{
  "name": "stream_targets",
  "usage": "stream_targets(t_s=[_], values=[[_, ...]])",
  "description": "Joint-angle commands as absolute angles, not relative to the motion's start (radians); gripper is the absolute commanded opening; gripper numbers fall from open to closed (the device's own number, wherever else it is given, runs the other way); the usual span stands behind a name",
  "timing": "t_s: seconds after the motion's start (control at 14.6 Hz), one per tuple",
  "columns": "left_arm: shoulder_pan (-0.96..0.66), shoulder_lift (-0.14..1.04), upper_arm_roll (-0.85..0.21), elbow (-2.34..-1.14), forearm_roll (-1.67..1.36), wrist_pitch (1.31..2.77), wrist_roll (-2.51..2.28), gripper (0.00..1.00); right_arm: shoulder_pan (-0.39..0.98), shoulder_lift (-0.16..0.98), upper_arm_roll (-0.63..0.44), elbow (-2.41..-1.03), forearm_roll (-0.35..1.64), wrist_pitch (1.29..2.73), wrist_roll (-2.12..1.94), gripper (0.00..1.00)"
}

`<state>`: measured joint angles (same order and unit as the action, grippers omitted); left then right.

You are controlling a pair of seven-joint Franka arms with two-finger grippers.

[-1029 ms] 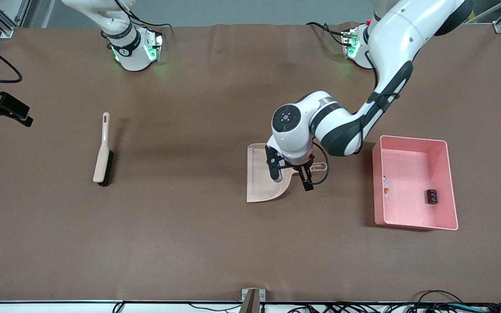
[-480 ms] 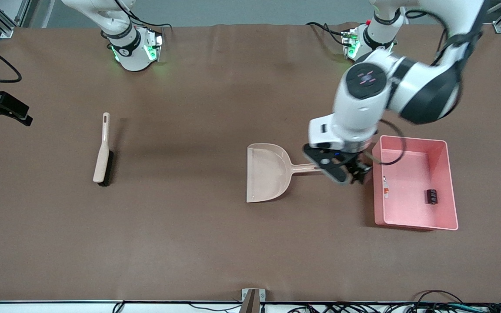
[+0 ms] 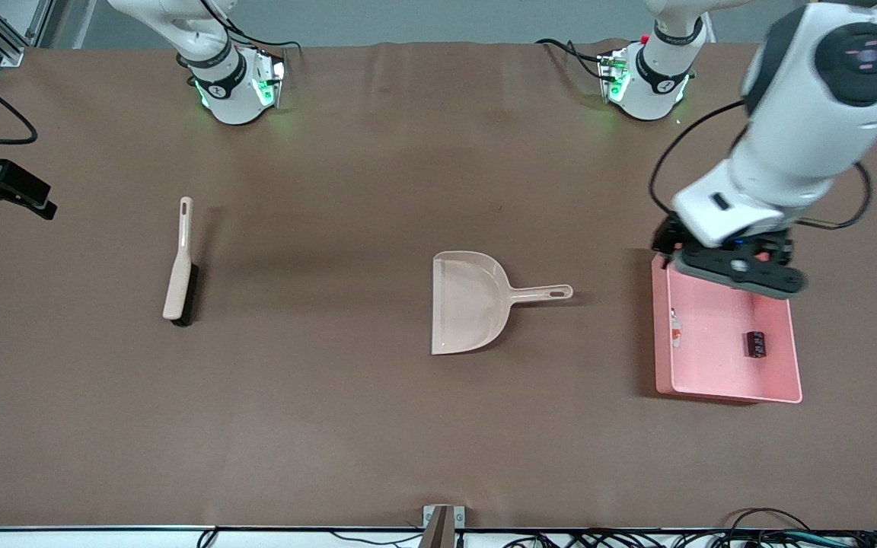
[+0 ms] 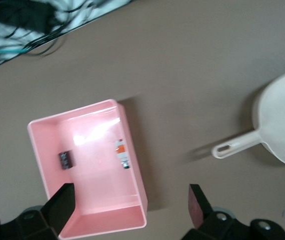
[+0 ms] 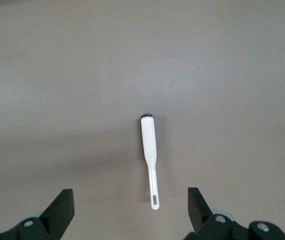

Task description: Clean e-waste and dump in bin

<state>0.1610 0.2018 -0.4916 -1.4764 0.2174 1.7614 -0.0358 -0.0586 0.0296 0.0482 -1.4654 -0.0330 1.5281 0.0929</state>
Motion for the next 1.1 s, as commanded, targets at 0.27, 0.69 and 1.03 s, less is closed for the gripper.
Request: stream_targets(t_s=[0.27,0.69,1.03], values=[[-0.012,0.005,-0.089,-1.569,0.009,1.579,-0.025,1.00,-0.054,0.020,0.048,-1.465,-0.038,1.520,0.110,1.00],[-0.008,-0.196,-0.081,-1.767,-0.033,1.586,-0.017,1.00,-0.054,0.020,0.048,-1.465,-0.038,1.511,0.110,1.00],[0.000,-0.235,-0.083,-1.789,-0.026,1.580,0.064,1.00,-0.055,0.020,0.046,-1.465,-0.038,1.509,0.107,1.00]])
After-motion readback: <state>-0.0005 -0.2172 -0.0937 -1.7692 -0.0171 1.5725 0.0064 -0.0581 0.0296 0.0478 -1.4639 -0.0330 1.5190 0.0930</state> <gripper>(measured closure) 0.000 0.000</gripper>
